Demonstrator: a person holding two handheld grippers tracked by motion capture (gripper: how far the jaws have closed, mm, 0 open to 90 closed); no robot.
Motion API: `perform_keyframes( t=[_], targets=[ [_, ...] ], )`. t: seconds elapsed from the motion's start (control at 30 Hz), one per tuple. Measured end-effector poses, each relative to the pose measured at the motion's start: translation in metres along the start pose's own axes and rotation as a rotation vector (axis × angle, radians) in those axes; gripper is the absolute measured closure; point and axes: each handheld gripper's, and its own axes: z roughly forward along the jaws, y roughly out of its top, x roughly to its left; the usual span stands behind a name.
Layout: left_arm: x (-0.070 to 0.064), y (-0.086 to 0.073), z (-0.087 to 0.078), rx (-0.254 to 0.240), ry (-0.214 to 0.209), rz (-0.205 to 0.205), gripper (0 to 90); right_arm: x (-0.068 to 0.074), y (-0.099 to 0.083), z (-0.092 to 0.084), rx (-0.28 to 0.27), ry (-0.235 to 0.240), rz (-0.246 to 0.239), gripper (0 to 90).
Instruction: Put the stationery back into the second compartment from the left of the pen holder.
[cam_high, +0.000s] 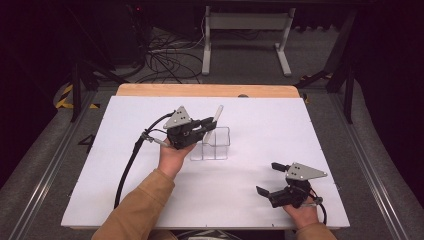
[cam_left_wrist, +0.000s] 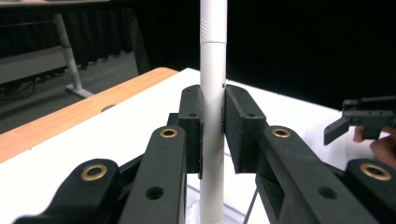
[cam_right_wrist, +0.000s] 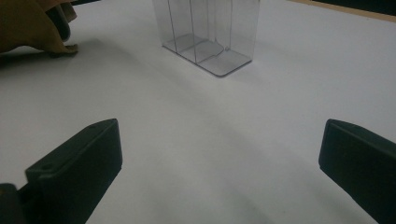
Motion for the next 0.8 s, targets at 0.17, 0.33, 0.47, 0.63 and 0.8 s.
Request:
perform_keyframes(
  t=[0.17,0.33,0.47,0.63,0.8],
  targets=[
    [0.000,-0.004,-0.004,0.022,0.002,-0.001,78.0,0.000,0.000,0.000,0.001,0.006,0.003,0.0],
    [-0.001,-0.007,-0.006,0.062,0.002,-0.007,77.9,-0.001,0.000,0.000,0.000,0.014,0.005,0.1],
    [-0.003,-0.010,-0.008,0.078,0.014,0.001,77.6,-0.001,0.000,0.000,0.000,0.022,0.007,0.1],
    [-0.003,-0.009,-0.021,0.086,0.064,0.009,51.1,-0.002,0.001,0.000,-0.001,0.029,0.012,0.1],
    [-0.006,-0.005,-0.046,0.103,0.123,0.008,24.8,-0.003,0.001,0.001,-0.011,0.037,0.014,0.1]
  ],
)
